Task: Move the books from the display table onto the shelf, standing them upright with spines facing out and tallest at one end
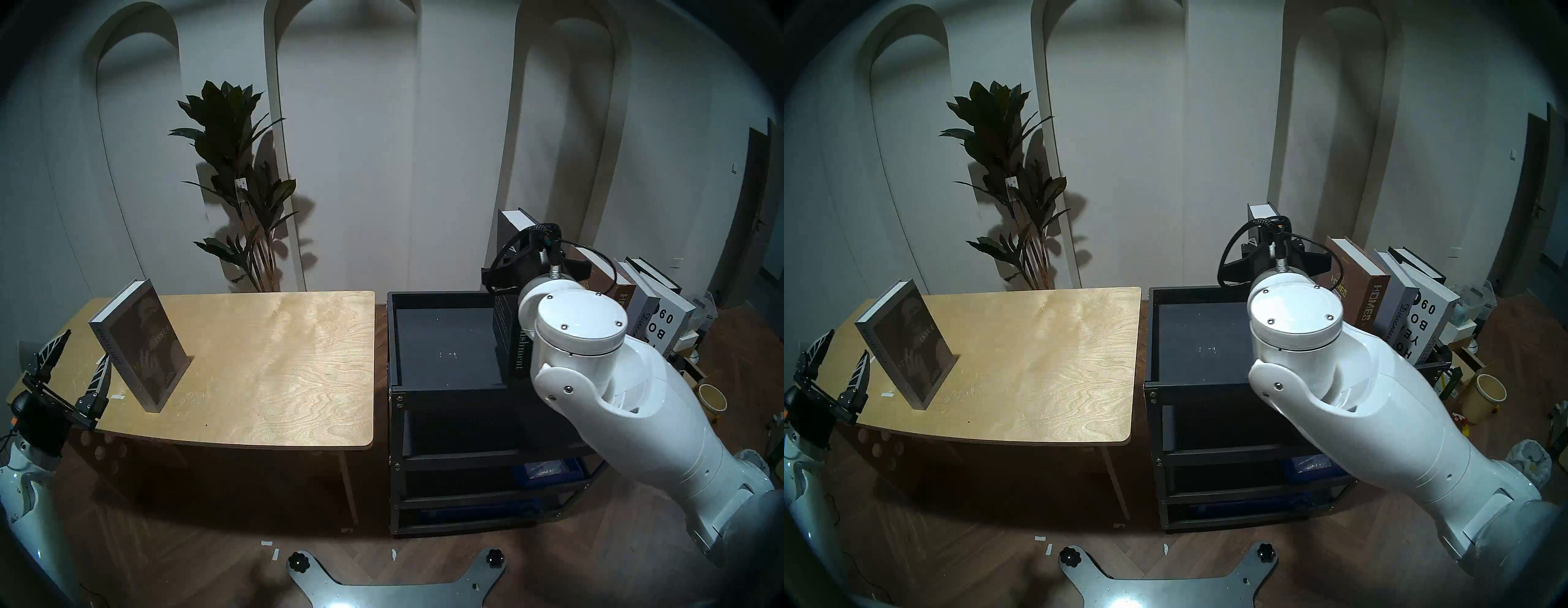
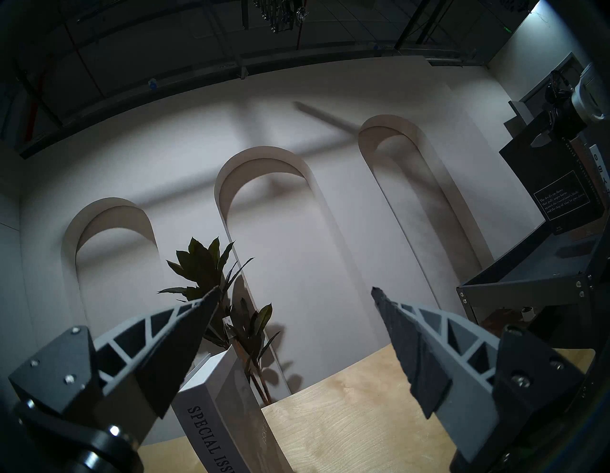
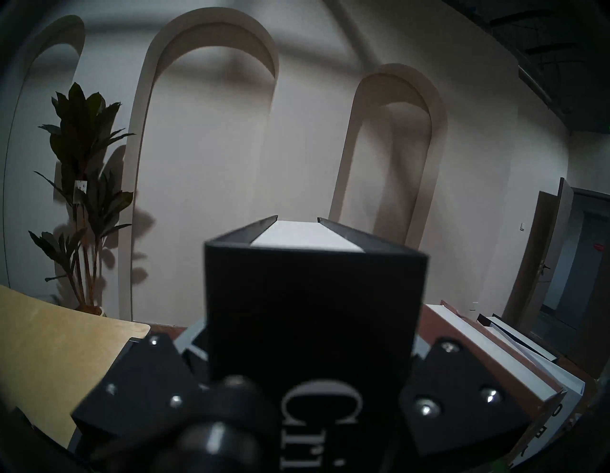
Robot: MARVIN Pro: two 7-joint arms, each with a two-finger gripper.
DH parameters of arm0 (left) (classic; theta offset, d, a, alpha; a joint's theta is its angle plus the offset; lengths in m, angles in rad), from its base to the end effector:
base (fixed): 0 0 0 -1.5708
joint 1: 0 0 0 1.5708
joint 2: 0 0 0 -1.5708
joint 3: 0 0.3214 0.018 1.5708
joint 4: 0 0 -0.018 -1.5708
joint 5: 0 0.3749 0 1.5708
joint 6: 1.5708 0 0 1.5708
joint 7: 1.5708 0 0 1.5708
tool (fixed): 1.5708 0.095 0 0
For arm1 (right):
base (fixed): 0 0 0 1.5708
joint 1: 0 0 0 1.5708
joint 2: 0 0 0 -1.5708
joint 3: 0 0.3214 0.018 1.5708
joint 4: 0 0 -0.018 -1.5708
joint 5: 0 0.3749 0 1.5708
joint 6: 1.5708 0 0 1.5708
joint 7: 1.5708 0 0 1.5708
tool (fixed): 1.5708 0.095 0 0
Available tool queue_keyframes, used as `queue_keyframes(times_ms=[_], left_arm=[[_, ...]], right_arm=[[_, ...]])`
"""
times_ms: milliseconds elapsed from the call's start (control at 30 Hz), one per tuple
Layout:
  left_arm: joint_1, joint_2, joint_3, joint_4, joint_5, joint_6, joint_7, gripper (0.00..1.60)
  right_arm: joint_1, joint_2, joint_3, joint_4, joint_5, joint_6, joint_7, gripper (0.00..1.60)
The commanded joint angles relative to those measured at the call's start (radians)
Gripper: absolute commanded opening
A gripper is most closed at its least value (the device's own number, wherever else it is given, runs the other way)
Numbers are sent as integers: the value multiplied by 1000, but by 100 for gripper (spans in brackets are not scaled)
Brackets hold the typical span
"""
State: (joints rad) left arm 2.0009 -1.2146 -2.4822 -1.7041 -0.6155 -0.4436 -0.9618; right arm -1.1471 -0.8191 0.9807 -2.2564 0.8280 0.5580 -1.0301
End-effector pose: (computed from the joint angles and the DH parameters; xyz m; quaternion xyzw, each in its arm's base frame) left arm 0.2361 0.3678 -0.2153 -0.5357 0.1962 -0.8184 0.0691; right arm 0.4156 0.0511 -0.0627 0.6918 0.0149 0.7141 0.1059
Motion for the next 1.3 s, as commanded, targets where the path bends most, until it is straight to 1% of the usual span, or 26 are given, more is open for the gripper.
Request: queue_keyframes(times_ms=[0, 33, 67, 100, 200, 233, 267, 333, 400, 533, 600, 733, 833, 900, 1100, 1200, 1267], left_arm=[[2, 5, -6, -16, -2, 1, -3, 160], [2, 5, -6, -16, -2, 1, -3, 160], [3, 5, -6, -17, -2, 2, -3, 160], [3, 5, -6, -17, -2, 2, -3, 160], [3, 5, -6, -18, -2, 2, -2, 160], [3, 5, -6, -18, -2, 2, -2, 160], [3, 5, -6, -18, -2, 3, -2, 160], [3, 5, -6, -18, -2, 3, -2, 160], [3, 5, -6, -18, -2, 2, -2, 160], [3, 5, -6, -18, -2, 3, -2, 160], [3, 5, -6, -18, -2, 3, -2, 160], [3, 5, -6, -18, -2, 3, -2, 160], [3, 5, -6, -19, -2, 3, -2, 160], [4, 5, -6, -19, -2, 3, -2, 160], [3, 5, -6, -19, -2, 3, -2, 160], [3, 5, -6, -19, -2, 3, -2, 160], [3, 5, -6, -19, -2, 3, -2, 160]], right_arm=[[-48, 80, 49, -81, -31, -109, 92, 0], [-48, 80, 49, -81, -31, -109, 92, 0], [-68, 87, 62, -85, -42, -136, 109, 0], [-83, 93, 71, -84, -39, -157, 115, 0], [-115, 123, 78, -76, -50, -208, 138, 0], [-115, 123, 78, -76, -50, -208, 138, 0], [-128, 146, 78, -67, -55, -237, 151, 0], [-132, 152, 82, -58, -59, -243, 151, 0], [-140, 169, 102, -34, -56, -268, 162, 0], [-152, 186, 118, -7, -54, -294, 175, 0], [-150, 186, 118, 3, -56, -295, 178, 0], [-134, 189, 112, 50, -57, -295, 213, 0], [-130, 186, 104, 62, -63, -298, 223, 0], [-124, 176, 92, 82, -70, -301, 235, 0], [-111, 155, 75, 106, -78, -299, 241, 0], [-112, 150, 75, 112, -77, -303, 239, 0], [-129, 160, 88, 108, -70, -315, 234, 0]])
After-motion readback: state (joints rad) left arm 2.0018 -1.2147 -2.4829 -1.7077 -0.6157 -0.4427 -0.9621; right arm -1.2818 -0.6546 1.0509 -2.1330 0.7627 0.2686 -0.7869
